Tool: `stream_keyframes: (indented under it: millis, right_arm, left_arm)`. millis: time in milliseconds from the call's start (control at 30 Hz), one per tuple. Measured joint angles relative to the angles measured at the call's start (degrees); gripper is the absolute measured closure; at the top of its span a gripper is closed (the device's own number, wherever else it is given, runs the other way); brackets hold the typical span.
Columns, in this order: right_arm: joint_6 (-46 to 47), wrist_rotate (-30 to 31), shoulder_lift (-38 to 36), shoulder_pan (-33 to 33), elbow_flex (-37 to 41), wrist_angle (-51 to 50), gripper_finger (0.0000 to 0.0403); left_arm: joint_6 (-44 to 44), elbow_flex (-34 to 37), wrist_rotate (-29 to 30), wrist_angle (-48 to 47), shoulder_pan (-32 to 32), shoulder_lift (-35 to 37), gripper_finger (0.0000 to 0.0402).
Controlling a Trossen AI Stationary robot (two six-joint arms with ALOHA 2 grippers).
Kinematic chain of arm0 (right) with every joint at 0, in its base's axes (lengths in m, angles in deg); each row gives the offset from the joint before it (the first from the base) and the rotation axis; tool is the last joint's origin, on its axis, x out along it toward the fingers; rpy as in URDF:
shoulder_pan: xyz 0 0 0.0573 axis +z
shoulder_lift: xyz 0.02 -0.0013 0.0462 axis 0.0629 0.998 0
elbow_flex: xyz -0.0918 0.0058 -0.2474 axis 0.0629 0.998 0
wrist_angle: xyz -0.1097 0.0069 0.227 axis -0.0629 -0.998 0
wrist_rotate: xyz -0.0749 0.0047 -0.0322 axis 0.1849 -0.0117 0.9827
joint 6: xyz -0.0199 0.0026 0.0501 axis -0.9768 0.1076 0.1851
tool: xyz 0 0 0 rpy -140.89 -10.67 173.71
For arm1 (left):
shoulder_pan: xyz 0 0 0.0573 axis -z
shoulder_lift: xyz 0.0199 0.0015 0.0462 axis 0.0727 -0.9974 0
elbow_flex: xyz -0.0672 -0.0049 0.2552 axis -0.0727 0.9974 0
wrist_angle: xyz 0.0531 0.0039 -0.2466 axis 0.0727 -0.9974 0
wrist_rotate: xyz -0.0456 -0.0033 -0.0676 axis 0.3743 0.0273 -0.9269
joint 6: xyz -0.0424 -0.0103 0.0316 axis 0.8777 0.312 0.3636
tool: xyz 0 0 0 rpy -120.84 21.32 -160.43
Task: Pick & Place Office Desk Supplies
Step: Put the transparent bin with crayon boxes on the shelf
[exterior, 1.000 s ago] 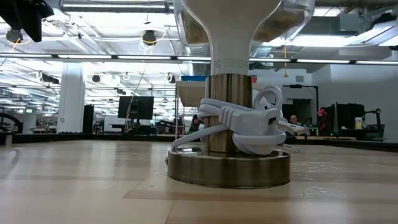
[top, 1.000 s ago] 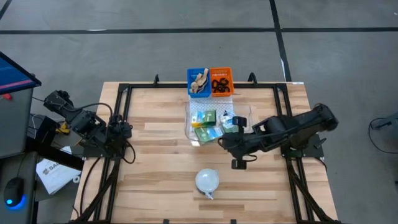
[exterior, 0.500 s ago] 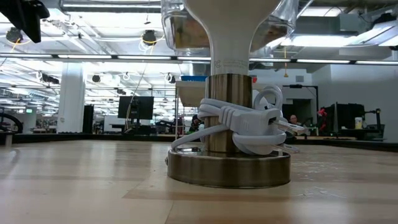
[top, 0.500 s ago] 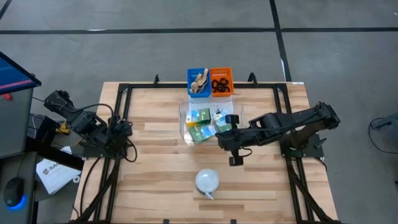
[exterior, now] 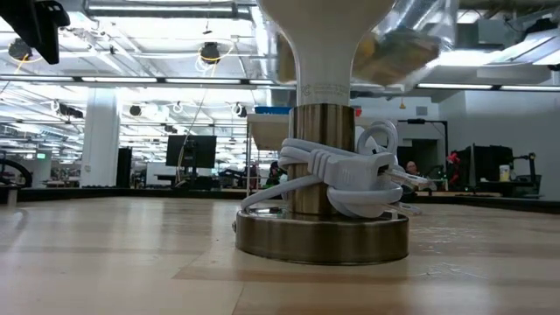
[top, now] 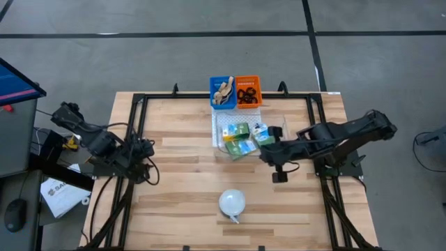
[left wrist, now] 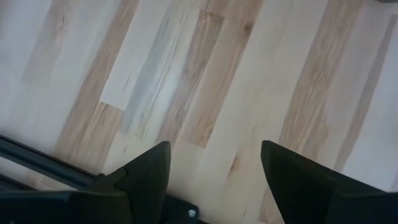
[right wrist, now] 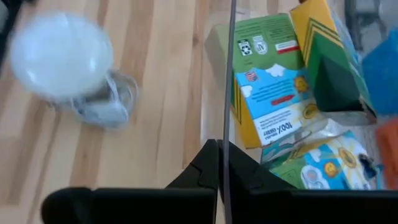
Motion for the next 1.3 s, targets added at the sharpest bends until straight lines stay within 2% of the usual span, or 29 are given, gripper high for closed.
stream_keyframes:
  millis: [167, 333, 667, 800, 1300]
  right_arm:
    - [0.0, -1.0, -4.3, -0.4, 4.1, -0.9, 0.0403]
    - [-3.0, -2.1, -5.9, -1.8, 4.9, -1.2, 0.0403]
    - [-9.0, -4.5, 0.1, -6.4, 3.9, 0.9, 0.0403]
    - [-10.4, -6.8, 0.7, -7.0, 3.8, 3.4, 0.0403]
    - [-12.2, -7.7, 3.0, -10.4, 3.7, 6.9, 0.0403]
  left_arm:
    - [2.2, 0.0, -0.3, 1.6, 0.0, -1.9, 0.016]
    - [3.8, 0.0, -0.8, 3.3, 0.0, -3.7, 0.016]
    - [5.3, 0.0, -1.3, 6.8, 0.0, -6.9, 0.016]
    - [5.3, 0.0, -1.3, 7.2, 0.0, -7.0, 0.016]
    - [4.9, 0.0, -1.3, 7.1, 0.0, -7.0, 0.016]
